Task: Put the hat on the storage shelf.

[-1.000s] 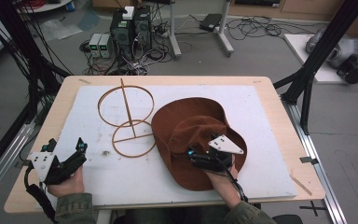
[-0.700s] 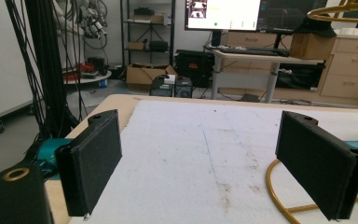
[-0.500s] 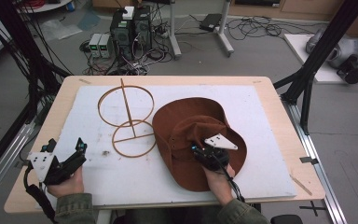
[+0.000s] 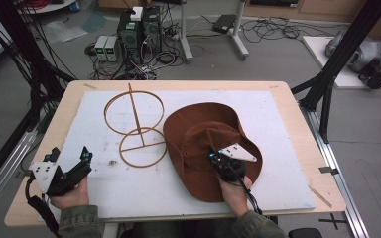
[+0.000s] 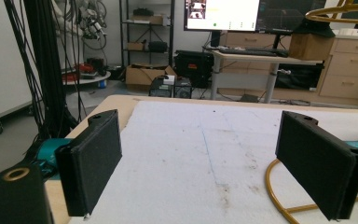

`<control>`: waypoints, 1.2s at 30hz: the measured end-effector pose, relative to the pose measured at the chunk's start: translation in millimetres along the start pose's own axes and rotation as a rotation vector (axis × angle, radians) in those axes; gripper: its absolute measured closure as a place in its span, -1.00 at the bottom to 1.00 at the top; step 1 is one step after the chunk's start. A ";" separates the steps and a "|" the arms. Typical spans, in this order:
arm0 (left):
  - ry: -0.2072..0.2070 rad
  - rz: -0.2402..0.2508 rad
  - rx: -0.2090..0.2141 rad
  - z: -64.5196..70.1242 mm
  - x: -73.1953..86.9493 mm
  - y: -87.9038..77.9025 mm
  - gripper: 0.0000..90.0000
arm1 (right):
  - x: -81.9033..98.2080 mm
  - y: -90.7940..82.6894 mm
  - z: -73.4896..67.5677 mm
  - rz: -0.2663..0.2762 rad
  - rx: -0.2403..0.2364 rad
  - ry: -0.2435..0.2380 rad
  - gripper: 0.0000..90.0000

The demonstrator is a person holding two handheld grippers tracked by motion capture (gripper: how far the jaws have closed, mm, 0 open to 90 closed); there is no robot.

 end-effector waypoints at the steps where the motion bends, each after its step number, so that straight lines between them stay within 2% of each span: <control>1: 0.001 0.000 0.000 0.0 0.0 0.0 -0.68 | -0.3 -0.5 0.1 0.004 0.004 0.003 0.98; 7: 0.001 -0.001 -0.001 -0.1 0.2 0.2 -0.68 | -5.9 -6.5 2.7 0.057 0.026 0.012 0.98; 17: -0.001 -0.006 0.000 -0.9 0.6 0.3 -0.67 | -25.5 -22.1 15.5 0.176 0.058 0.043 0.98; 23: -0.002 -0.006 0.001 -0.8 0.7 0.3 -0.67 | -38.6 -30.0 23.4 0.235 0.075 0.039 0.98; 31: -0.003 -0.008 0.000 -0.9 0.9 0.4 -0.67 | -59.3 -38.3 32.1 0.310 0.093 0.007 0.98; 36: -0.004 -0.007 0.000 -1.0 1.1 1.0 -0.67 | -79.3 -46.0 30.9 0.397 0.096 -0.029 0.98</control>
Point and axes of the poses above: each handheld gripper's, and its own axes: y roughly forward along the jaws, x roughly out of its underside, z roughly to its right, the point moved 6 cm from there along y, roughly forward along the jaws, and after that the axes turned 5 degrees about x, right-handed, at the moved point
